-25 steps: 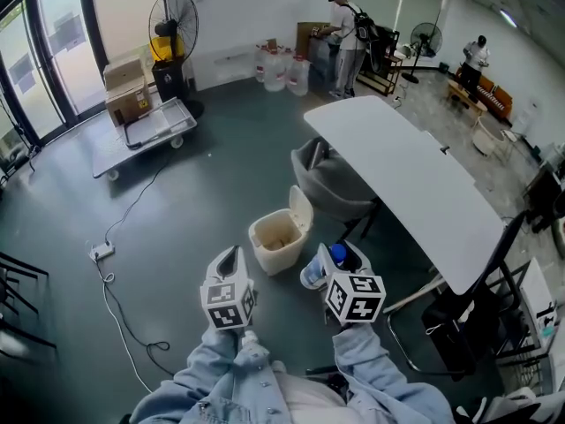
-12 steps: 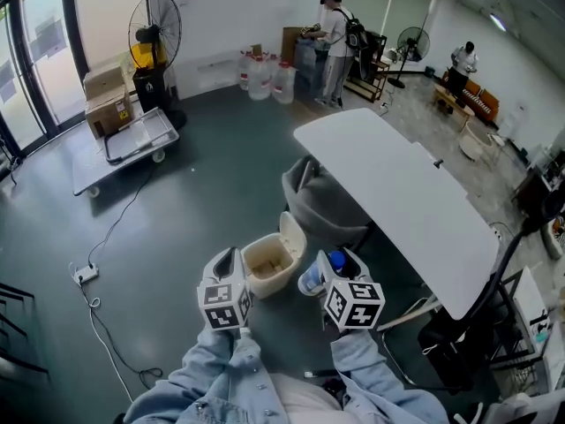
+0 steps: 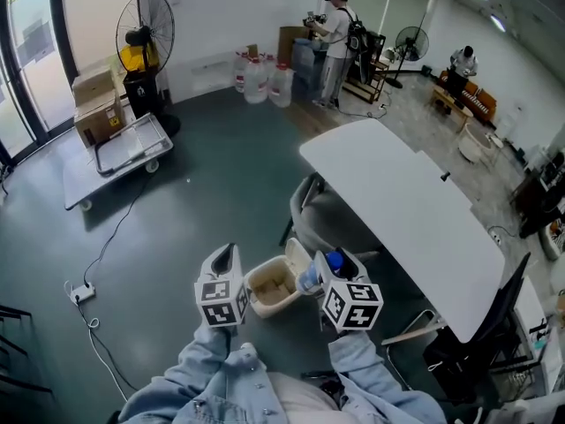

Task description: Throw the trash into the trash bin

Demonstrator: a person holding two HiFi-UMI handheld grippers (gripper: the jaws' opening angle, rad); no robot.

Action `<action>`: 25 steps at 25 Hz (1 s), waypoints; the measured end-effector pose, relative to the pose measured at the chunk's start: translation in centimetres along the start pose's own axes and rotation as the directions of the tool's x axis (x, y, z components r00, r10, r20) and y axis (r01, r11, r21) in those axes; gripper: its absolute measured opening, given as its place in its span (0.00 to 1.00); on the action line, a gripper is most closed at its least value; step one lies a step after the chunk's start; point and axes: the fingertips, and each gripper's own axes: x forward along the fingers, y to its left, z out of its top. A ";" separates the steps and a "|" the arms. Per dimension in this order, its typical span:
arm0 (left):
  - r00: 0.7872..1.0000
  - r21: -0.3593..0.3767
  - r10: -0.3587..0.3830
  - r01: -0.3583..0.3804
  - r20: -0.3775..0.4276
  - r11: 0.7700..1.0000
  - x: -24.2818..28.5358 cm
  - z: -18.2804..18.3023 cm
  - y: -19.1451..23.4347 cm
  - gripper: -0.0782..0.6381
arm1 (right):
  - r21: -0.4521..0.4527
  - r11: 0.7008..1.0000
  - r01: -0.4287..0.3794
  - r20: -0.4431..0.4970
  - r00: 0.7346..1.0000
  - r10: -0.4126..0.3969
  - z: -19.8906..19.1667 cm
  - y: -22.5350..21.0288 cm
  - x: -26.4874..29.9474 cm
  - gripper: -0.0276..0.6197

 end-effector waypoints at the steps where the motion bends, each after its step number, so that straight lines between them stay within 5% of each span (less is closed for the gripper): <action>1: 1.000 0.000 -0.002 0.002 -0.004 1.000 0.9 0.2 0.7 0.12 | -0.003 1.000 -0.002 0.000 1.000 0.002 0.2 0.3 1.0 0.34; 11: 0.996 -0.025 0.004 -0.006 -0.092 1.000 6.3 -2.1 2.7 0.12 | -0.018 1.000 -0.026 -0.005 1.000 0.026 0.1 -1.2 6.4 0.34; 25: 0.981 -0.050 0.103 -0.112 -0.163 0.992 8.9 -6.3 3.0 0.12 | -0.077 0.987 -0.143 -0.072 0.988 0.138 -1.9 -4.9 11.6 0.34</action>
